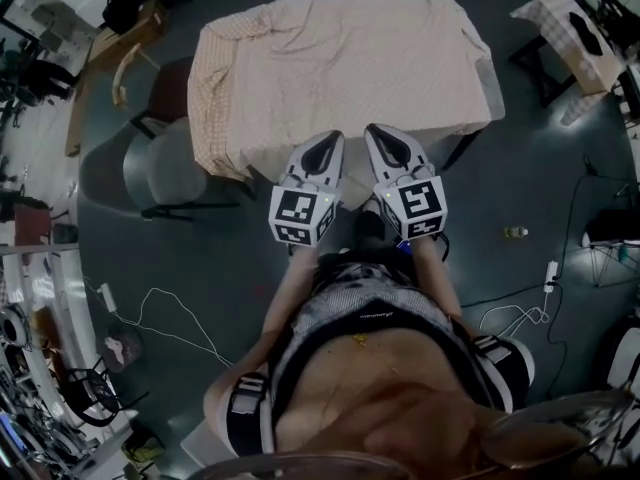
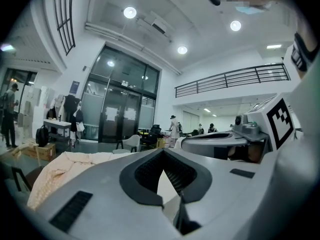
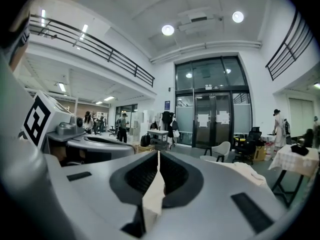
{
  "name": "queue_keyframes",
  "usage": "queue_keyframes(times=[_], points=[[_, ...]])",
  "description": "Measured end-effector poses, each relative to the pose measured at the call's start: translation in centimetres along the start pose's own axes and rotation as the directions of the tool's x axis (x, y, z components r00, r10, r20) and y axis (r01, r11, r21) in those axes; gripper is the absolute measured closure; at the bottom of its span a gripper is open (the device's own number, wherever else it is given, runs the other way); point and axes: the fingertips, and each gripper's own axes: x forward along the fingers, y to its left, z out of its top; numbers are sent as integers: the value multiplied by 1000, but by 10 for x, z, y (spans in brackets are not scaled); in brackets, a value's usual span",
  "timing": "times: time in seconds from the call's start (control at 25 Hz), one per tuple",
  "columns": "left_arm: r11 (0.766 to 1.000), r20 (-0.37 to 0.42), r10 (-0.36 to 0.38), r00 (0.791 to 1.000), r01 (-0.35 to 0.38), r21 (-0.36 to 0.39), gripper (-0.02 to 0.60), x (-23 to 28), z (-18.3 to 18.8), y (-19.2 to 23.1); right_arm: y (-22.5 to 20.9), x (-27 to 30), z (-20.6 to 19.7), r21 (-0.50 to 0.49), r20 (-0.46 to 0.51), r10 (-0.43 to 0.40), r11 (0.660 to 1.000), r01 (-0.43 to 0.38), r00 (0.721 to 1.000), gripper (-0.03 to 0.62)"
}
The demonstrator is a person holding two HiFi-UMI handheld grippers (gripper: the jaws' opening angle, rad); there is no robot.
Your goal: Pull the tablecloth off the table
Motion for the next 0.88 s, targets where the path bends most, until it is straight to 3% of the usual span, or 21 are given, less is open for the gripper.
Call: queue_keyframes(times=[0.32,0.88], points=[[998,-11,56,998,-56,-10,575,60,12,29,-48,46,10,-6,0,52,999,-52,999,528],[996,-27,68,997,-70,-50,575,149,10,39,-121,89,1,-24,-24,113,993,-113,993,528]])
